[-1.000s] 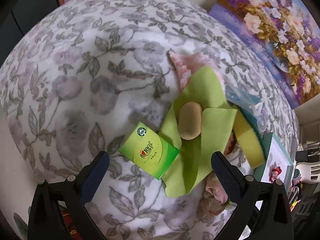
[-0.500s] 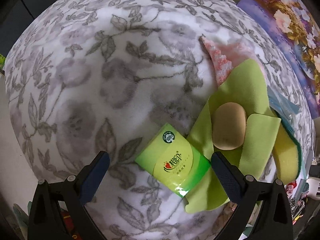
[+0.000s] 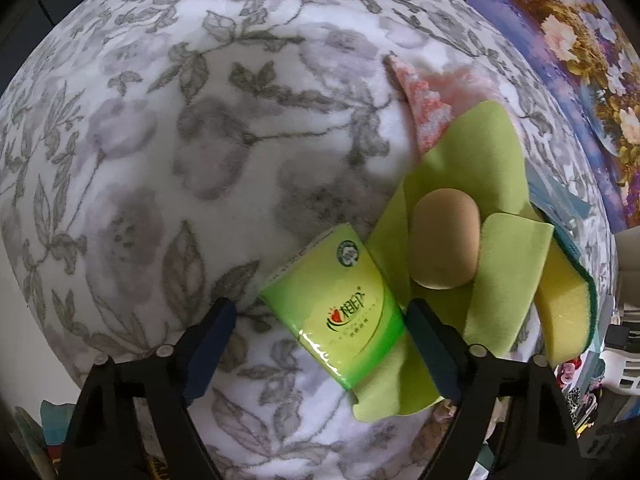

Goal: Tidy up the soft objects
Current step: 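Grasp a green tissue pack with each tool, then carry the green tissue packs into the tray and open both tools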

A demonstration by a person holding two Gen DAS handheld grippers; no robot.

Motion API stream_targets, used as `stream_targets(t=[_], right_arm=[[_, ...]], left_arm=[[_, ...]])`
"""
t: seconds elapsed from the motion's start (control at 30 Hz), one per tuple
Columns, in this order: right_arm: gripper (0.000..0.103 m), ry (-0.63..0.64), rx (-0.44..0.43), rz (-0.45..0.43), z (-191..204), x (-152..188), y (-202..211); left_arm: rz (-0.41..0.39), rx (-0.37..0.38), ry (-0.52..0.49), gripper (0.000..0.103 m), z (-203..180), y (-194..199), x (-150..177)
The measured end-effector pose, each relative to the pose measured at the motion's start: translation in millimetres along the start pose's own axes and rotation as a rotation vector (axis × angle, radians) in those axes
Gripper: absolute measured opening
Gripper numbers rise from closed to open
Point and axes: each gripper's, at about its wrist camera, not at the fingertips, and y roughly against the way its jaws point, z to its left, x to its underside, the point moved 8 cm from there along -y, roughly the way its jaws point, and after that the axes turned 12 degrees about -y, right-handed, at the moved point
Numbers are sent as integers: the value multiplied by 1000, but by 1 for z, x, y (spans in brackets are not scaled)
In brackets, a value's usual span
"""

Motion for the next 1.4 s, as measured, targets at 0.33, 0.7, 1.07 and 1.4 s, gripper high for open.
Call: stream_targets(t=[0.33, 0.7, 1.07, 1.4], right_arm=[[67, -4, 1, 6, 0, -2, -2], [66, -4, 14, 3, -2, -2, 0], [66, 1, -30, -39, 10, -6, 22], [66, 8, -16, -56, 9, -7, 28]], left_arm=[[-18, 45, -35, 60, -19, 7, -2], [-26, 60, -18, 57, -11, 10, 0], [-78, 53, -7, 34, -3, 31, -5], [-122, 71, -2, 25, -3, 47, -10]])
